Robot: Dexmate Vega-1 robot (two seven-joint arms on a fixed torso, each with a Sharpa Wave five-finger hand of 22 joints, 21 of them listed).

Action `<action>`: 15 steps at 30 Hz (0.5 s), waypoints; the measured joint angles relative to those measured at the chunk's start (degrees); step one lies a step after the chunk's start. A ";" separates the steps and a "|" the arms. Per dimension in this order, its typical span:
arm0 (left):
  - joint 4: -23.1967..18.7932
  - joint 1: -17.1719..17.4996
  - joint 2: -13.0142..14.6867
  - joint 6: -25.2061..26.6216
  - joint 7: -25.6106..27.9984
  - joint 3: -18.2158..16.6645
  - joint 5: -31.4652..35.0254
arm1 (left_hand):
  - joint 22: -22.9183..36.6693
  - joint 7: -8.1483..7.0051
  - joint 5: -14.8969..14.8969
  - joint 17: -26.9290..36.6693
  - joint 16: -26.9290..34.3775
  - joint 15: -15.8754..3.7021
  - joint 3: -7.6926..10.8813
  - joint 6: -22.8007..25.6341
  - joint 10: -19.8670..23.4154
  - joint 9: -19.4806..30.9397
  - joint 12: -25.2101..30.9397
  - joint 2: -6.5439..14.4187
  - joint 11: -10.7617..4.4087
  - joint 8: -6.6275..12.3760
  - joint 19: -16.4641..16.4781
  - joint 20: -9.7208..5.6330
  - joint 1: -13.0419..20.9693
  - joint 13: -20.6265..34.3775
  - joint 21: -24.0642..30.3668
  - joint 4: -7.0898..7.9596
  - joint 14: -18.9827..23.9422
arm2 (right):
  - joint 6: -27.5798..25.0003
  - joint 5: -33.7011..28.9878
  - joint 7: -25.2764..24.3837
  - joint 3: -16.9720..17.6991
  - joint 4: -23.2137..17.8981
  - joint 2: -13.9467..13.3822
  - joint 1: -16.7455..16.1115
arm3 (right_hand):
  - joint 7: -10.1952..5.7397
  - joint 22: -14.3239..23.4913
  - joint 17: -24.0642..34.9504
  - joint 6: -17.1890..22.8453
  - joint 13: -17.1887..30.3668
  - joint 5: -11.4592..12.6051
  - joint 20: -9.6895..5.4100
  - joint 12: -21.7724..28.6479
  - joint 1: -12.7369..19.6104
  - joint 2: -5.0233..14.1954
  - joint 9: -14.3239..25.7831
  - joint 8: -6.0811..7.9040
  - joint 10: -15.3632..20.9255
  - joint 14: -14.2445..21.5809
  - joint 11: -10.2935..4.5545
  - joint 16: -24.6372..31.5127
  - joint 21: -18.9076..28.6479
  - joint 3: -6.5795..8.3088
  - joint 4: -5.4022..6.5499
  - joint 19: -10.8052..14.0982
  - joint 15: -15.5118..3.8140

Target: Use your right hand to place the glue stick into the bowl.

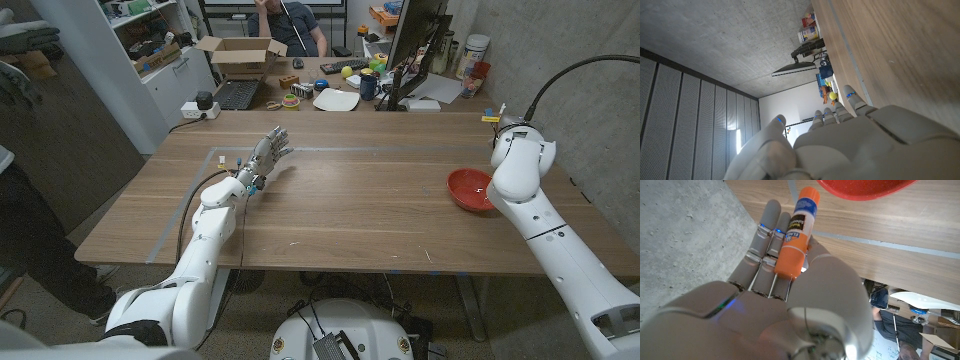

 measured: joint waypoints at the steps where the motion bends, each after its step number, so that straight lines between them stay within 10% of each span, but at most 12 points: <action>1: 0.40 -0.24 0.01 -0.03 -0.09 -0.12 0.01 | 0.00 0.00 0.00 0.00 0.00 0.00 0.00 0.00 0.00 0.00 0.00 0.00 0.00 0.00 0.00 0.00 0.00 0.00 0.00 0.00 0.00 | 0.64 -1.43 0.70 0.21 -0.20 0.26 -0.22 | 0.00 0.00 0.00 0.00 0.04 0.00 0.00 0.00 0.00 0.00 0.06 -0.01 0.00 0.00 0.00 0.00 0.00 0.00 0.00 0.00 0.00; 15: 1.53 -0.94 0.01 -0.45 -1.64 -0.61 0.40 | 0.00 0.00 0.00 0.00 0.00 0.00 0.00 0.00 0.00 0.00 0.00 0.00 0.00 0.00 0.00 0.00 0.00 0.00 -0.21 0.00 0.00 | 3.74 -3.54 0.76 4.62 -3.89 6.23 -4.16 | 0.00 0.01 0.26 -0.01 0.06 0.00 0.00 0.00 0.01 -0.01 0.23 0.06 -0.01 0.00 0.00 0.00 -0.01 -0.01 0.00 0.00 0.00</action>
